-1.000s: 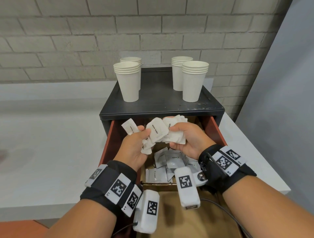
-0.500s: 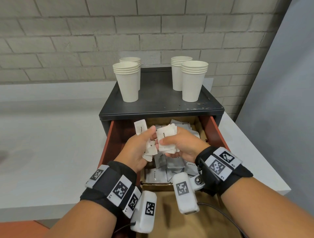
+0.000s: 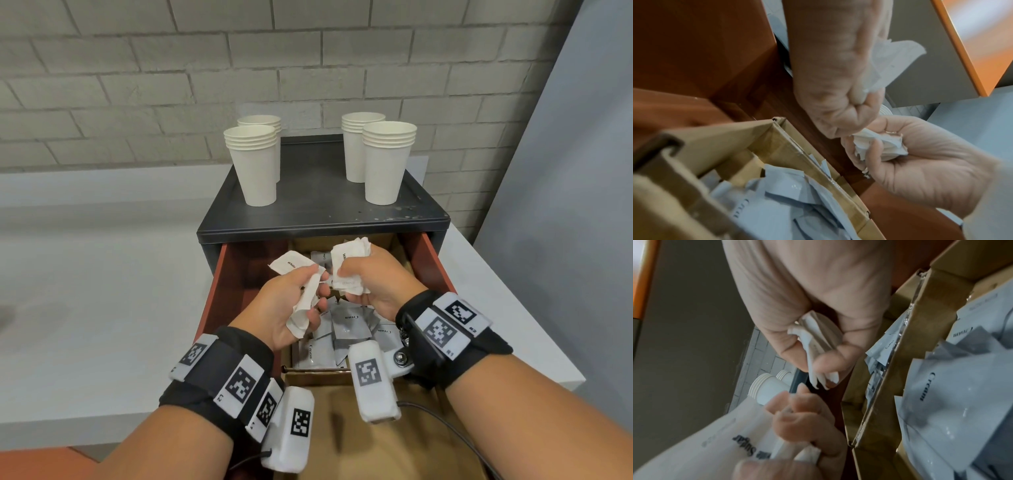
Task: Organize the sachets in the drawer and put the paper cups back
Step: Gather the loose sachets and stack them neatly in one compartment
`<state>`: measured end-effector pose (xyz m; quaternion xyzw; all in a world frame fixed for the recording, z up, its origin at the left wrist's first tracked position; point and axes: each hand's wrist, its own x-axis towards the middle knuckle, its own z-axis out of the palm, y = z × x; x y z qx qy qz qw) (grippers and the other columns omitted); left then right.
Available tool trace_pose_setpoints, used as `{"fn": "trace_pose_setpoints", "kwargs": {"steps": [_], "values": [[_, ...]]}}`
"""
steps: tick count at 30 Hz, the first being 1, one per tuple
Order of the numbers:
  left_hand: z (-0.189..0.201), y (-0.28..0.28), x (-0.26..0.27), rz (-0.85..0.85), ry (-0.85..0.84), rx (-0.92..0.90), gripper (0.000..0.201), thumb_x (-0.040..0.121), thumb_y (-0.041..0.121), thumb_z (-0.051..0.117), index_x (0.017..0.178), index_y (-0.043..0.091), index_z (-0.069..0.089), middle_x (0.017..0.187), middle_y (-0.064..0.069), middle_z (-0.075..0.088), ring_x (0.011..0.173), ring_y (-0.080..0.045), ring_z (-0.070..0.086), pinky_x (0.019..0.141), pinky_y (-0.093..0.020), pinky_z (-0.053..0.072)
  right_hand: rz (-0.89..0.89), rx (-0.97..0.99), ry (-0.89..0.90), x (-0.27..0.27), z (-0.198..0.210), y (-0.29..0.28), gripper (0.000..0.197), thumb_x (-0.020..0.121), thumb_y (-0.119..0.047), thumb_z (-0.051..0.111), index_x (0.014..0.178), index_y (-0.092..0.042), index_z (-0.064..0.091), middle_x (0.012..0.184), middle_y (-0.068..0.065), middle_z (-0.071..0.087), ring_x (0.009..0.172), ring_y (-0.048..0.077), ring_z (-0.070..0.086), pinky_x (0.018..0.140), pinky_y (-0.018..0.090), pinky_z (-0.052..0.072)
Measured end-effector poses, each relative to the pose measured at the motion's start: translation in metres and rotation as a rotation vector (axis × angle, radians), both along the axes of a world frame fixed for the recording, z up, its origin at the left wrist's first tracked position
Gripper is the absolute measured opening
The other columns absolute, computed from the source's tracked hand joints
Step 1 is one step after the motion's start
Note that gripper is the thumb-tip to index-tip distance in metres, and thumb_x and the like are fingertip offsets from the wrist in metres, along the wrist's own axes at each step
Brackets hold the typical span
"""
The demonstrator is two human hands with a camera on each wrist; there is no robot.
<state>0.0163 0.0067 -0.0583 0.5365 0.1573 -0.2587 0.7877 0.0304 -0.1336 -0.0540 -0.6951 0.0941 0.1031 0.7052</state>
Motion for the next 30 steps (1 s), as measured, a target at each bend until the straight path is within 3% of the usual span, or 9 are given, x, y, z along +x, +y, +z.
{"fn": "trace_pose_setpoints", "kwargs": {"steps": [5, 8, 10, 13, 15, 19, 22, 27, 30], "values": [[-0.003, -0.002, -0.003, -0.100, -0.039, 0.048, 0.027, 0.092, 0.014, 0.055, 0.117, 0.004, 0.049, 0.074, -0.010, 0.062, 0.047, -0.013, 0.061, 0.039, -0.021, 0.046, 0.037, -0.008, 0.008, 0.001, 0.000, -0.001, 0.019, 0.088, -0.003, 0.052, 0.096, -0.021, 0.052, 0.103, 0.010, 0.058, 0.080, 0.017, 0.058, 0.059, 0.025, 0.049], [0.001, -0.003, -0.010, -0.227, -0.091, 0.092, 0.012, 0.090, 0.008, 0.056, 0.102, 0.006, 0.056, 0.064, -0.008, 0.066, 0.046, -0.012, 0.062, 0.038, -0.018, 0.047, 0.112, -0.012, 0.011, 0.001, 0.000, -0.002, 0.017, 0.089, -0.014, 0.058, 0.105, -0.018, 0.054, 0.102, 0.008, 0.065, 0.090, 0.019, 0.063, 0.068, 0.029, 0.053], [0.001, -0.002, -0.011, -0.282, -0.084, 0.114, 0.005, 0.091, 0.006, 0.054, 0.095, 0.007, 0.056, 0.057, -0.006, 0.062, 0.040, -0.011, 0.058, 0.034, -0.015, 0.043, 0.167, -0.005, -0.014, -0.001, 0.000, -0.003, 0.020, 0.087, -0.019, 0.064, 0.105, -0.017, 0.057, 0.095, 0.004, 0.067, 0.088, 0.018, 0.065, 0.070, 0.029, 0.054], [-0.001, -0.001, -0.010, -0.346, -0.052, 0.136, 0.004, 0.092, 0.007, 0.053, 0.095, 0.006, 0.054, 0.053, -0.004, 0.053, 0.034, -0.008, 0.049, 0.032, -0.013, 0.034, 0.221, -0.058, -0.073, -0.001, -0.002, -0.002, 0.030, 0.078, -0.009, 0.072, 0.104, -0.016, 0.059, 0.097, 0.005, 0.065, 0.093, 0.021, 0.063, 0.074, 0.033, 0.056], [-0.003, -0.001, -0.009, -0.343, -0.047, 0.157, 0.006, 0.090, 0.010, 0.057, 0.094, 0.006, 0.055, 0.053, -0.004, 0.055, 0.035, -0.008, 0.050, 0.033, -0.013, 0.035, 0.216, -0.115, -0.098, -0.001, -0.003, -0.001, 0.035, 0.076, -0.001, 0.071, 0.105, -0.016, 0.059, 0.101, 0.007, 0.063, 0.099, 0.024, 0.061, 0.079, 0.038, 0.055], [-0.004, -0.001, -0.006, -0.259, -0.037, 0.075, 0.024, 0.082, 0.023, 0.064, 0.098, 0.006, 0.059, 0.060, -0.006, 0.061, 0.042, -0.010, 0.057, 0.036, -0.015, 0.040, 0.104, -0.065, -0.107, 0.002, 0.000, -0.002, 0.038, 0.079, 0.002, 0.066, 0.114, -0.012, 0.057, 0.111, 0.013, 0.060, 0.103, 0.027, 0.060, 0.064, 0.029, 0.052], [-0.002, 0.000, -0.003, -0.131, -0.036, 0.025, 0.015, 0.092, 0.019, 0.056, 0.100, 0.007, 0.059, 0.054, -0.007, 0.062, 0.039, -0.012, 0.059, 0.032, -0.015, 0.038, 0.009, -0.027, -0.046, 0.003, 0.001, -0.005, 0.043, 0.083, -0.003, 0.064, 0.124, -0.013, 0.052, 0.118, 0.012, 0.060, 0.104, 0.027, 0.061, 0.059, 0.025, 0.049], [-0.007, -0.001, -0.003, -0.134, -0.110, 0.077, 0.021, 0.091, 0.017, 0.057, 0.108, 0.005, 0.062, 0.069, -0.010, 0.067, 0.046, -0.013, 0.062, 0.036, -0.017, 0.042, 0.161, -0.064, -0.031, -0.003, 0.002, -0.002, 0.036, 0.080, -0.007, 0.068, 0.113, -0.013, 0.055, 0.100, 0.007, 0.061, 0.092, 0.021, 0.059, 0.058, 0.024, 0.047], [-0.008, -0.001, -0.002, -0.091, -0.093, 0.074, 0.019, 0.089, 0.021, 0.059, 0.102, 0.007, 0.064, 0.072, -0.011, 0.067, 0.050, -0.015, 0.063, 0.038, -0.019, 0.044, 0.108, -0.083, -0.060, -0.002, 0.001, 0.000, 0.042, 0.078, -0.001, 0.067, 0.117, -0.011, 0.055, 0.104, 0.011, 0.060, 0.091, 0.024, 0.059, 0.055, 0.024, 0.048]]}}
